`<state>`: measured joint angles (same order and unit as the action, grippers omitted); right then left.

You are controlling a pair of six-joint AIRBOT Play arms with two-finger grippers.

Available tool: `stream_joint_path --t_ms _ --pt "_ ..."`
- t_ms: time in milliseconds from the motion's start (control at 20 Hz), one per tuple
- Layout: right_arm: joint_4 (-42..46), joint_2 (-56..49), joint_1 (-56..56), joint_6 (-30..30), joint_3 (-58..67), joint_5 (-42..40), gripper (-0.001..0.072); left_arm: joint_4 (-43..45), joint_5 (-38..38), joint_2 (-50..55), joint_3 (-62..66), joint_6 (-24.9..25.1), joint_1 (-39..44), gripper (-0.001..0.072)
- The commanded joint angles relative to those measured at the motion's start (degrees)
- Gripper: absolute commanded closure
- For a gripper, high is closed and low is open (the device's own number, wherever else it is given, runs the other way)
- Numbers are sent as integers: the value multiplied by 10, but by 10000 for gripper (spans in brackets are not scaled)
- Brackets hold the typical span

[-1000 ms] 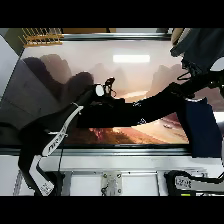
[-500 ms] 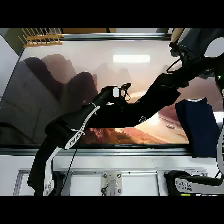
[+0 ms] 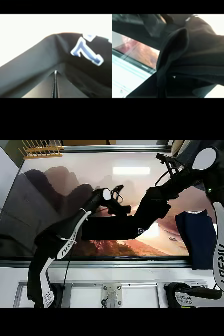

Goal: Fold the clothes and pants, and hang the long-sleeved shirts on hangers.

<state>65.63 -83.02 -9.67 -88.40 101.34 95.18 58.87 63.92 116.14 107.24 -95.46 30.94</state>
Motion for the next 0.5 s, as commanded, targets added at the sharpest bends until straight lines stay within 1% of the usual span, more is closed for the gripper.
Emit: stream_joint_path --t_ms 0,250,350,450 --pt "-2 -1 -41 -19 1 -28 701 1 8 -43 1 8 -63 701" --pt "-5 -28 -131 -49 1 -84 702 1 34 -102 1 23 -162 701" --pt "-25 -53 -173 -54 0 -113 701 1 44 -124 1 31 -195 701" --pt "-56 -85 -214 -56 0 -160 701 1 54 -143 1 36 -226 702"
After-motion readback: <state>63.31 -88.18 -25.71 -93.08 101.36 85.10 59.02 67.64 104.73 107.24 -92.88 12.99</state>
